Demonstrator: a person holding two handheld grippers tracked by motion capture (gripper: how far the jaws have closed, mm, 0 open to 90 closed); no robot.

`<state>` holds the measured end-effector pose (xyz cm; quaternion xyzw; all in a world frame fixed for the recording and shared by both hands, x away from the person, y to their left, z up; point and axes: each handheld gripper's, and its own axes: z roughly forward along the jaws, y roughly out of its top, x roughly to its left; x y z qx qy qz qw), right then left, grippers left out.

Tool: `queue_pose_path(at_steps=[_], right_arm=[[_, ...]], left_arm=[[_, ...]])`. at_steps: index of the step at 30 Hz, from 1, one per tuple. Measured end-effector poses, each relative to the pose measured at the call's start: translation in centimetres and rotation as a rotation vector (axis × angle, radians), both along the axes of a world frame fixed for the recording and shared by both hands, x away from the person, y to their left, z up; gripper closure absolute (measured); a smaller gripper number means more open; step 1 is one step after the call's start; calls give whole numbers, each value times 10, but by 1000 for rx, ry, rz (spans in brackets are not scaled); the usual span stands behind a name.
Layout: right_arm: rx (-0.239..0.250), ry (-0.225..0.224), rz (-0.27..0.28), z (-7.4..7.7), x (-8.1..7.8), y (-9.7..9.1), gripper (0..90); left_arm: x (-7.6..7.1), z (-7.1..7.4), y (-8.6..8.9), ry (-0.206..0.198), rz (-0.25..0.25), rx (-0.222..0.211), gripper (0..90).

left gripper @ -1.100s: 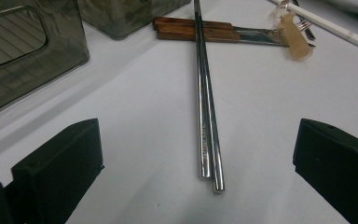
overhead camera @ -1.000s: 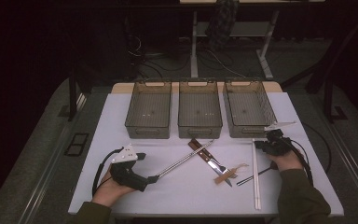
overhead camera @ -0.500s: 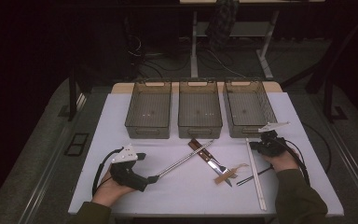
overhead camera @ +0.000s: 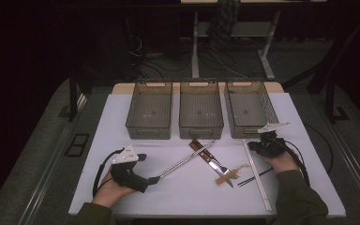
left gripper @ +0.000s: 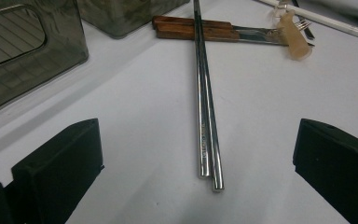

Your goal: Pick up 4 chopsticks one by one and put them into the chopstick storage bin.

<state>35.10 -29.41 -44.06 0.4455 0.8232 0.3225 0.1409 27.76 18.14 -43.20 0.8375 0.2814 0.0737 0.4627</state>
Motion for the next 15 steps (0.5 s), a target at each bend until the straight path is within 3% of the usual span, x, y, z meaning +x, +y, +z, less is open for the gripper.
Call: queue_pose_path(at_steps=[3,7,15], right_arm=[[25,-6,-11,3,-1,2,764],[0,6,-12,0,-1,11,696],[-35,16,-11,-5,0,18,691]], left_arm=[[0,0,0,0,-2,2,0],[0,0,0,-1,-2,3,0],[0,0,0,0,-4,4,0]])
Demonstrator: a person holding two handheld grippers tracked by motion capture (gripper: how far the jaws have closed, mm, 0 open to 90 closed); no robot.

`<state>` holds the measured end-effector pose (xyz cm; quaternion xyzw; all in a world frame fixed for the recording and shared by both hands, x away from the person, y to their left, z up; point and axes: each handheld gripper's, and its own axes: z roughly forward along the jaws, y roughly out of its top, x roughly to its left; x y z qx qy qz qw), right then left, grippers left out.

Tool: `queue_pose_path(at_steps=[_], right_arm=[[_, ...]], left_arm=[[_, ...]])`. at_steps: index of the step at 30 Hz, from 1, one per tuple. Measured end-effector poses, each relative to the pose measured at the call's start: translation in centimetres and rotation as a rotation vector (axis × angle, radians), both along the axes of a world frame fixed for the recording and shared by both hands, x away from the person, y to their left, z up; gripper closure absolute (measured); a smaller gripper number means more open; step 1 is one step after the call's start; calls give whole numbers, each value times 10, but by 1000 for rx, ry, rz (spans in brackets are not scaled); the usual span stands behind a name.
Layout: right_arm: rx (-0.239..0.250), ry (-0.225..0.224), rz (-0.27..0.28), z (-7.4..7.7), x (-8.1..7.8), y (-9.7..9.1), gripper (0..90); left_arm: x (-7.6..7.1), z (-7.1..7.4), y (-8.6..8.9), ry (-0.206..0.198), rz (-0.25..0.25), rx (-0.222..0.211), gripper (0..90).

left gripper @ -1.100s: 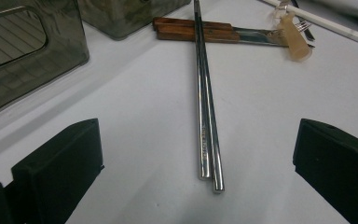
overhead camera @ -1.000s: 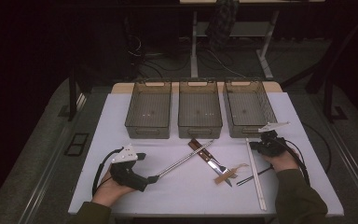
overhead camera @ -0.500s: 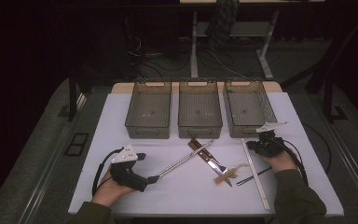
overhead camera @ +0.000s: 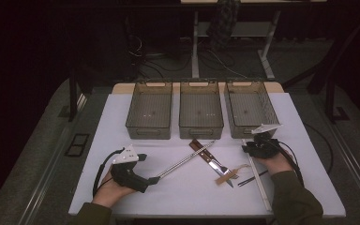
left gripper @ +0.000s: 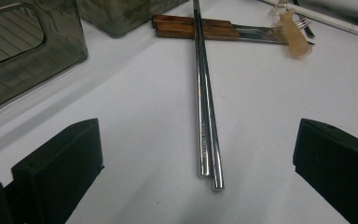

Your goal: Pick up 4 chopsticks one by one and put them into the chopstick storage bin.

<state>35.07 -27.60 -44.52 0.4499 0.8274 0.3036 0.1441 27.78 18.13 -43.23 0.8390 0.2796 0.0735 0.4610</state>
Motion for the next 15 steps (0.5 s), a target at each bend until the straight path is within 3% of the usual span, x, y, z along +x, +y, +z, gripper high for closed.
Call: queue_pose_path(at_steps=[15], right_arm=[[-12,-1,1,0,0,2,743]], left_arm=[[0,0,0,1,-2,2,0]])
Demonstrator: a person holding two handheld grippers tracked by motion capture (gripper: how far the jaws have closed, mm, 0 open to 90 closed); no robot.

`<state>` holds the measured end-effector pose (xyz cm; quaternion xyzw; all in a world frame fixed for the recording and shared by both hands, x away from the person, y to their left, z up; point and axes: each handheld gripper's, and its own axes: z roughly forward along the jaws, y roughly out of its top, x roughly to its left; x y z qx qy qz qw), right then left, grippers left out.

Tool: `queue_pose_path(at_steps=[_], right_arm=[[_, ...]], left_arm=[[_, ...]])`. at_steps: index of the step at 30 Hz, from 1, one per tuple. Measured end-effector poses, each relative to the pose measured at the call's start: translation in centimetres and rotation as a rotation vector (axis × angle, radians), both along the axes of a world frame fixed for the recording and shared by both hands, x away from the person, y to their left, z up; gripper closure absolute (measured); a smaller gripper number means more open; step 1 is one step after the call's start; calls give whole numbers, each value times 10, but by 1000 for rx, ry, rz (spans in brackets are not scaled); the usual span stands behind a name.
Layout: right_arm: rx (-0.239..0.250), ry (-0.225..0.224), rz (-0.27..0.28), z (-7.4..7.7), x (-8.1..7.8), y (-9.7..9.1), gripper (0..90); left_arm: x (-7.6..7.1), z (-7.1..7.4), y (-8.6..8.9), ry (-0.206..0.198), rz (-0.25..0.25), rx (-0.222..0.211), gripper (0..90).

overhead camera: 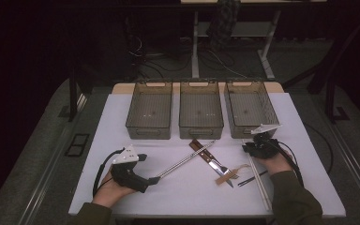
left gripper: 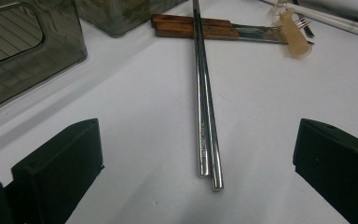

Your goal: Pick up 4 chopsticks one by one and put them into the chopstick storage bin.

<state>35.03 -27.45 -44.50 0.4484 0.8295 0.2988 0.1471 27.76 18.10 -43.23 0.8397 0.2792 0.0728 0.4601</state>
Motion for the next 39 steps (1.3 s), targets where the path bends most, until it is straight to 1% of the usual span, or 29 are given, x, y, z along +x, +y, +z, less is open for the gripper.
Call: queue_pose_path(at_steps=[8,14,21,23,25,26,28,32,34,36,39], right_arm=[[-3,-1,7,0,0,1,755],[0,-5,46,0,0,6,759],[-4,-8,69,0,0,10,762],[-3,-7,66,0,0,10,749],[-26,-19,53,0,-1,11,664],[-29,-19,43,1,-1,10,659],[-19,-6,32,1,-1,9,658],[5,25,-12,2,-1,8,655],[8,33,-25,2,-1,9,656],[1,35,-32,2,-1,10,681],[10,44,-55,2,-1,11,711]], left_arm=[[0,0,0,1,-4,1,0],[0,0,0,1,-3,1,0],[0,0,0,1,-3,0,0],[0,0,0,1,-2,-1,0],[0,0,0,1,-2,-1,0],[0,0,0,1,-2,-2,0],[0,0,0,2,-3,-1,0],[0,0,0,2,-2,-3,0],[0,0,0,1,-2,-2,0],[0,0,0,2,-3,-1,0],[0,0,0,2,-4,1,0]])
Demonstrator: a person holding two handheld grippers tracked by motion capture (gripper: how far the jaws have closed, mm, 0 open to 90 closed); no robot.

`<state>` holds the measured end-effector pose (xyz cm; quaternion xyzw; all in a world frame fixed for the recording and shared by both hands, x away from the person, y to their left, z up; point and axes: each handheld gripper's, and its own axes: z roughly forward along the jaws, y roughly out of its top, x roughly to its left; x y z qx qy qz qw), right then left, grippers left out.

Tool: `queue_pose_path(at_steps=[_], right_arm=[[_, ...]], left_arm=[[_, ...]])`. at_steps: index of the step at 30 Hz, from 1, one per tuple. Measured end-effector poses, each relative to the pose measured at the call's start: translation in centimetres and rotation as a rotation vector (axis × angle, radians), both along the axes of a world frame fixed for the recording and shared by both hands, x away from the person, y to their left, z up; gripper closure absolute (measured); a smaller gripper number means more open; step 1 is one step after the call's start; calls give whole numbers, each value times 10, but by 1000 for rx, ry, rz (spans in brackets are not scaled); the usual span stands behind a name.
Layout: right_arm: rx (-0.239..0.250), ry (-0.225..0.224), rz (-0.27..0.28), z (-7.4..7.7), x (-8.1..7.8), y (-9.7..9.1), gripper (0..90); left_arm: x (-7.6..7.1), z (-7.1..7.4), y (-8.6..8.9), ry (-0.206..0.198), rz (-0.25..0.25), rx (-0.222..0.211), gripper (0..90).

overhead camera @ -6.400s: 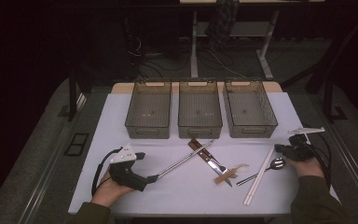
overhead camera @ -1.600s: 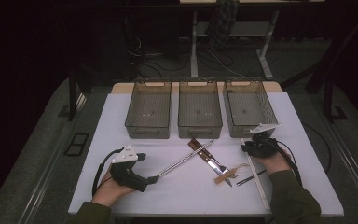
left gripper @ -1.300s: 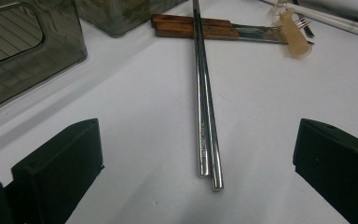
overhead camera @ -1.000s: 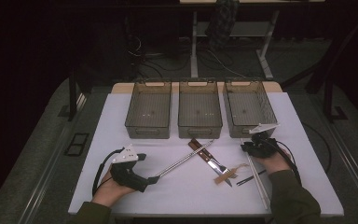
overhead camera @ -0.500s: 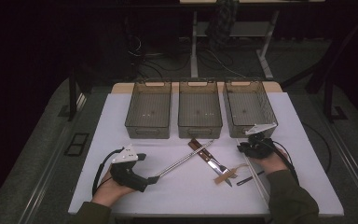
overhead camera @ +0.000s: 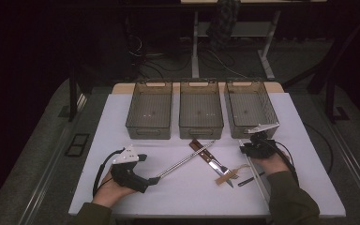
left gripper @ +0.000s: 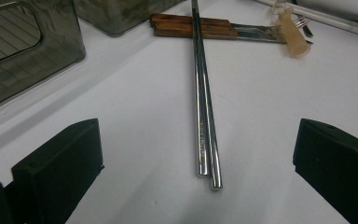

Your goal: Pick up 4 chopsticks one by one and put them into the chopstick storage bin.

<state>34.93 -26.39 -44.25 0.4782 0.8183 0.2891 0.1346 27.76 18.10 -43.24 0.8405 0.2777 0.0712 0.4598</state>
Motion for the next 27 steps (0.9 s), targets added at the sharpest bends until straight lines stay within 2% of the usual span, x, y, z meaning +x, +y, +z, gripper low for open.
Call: queue_pose_path(at_steps=[4,12,24,27], right_arm=[[-3,3,-18,0,0,1,750],[-12,-1,-6,0,0,2,795],[-27,-19,52,1,1,1,838],[-63,-29,75,2,1,3,849]], left_arm=[[0,0,0,1,0,0,0],[0,0,0,1,-1,1,0],[0,0,-1,2,-2,0,0],[1,0,-1,2,-2,0,0]])
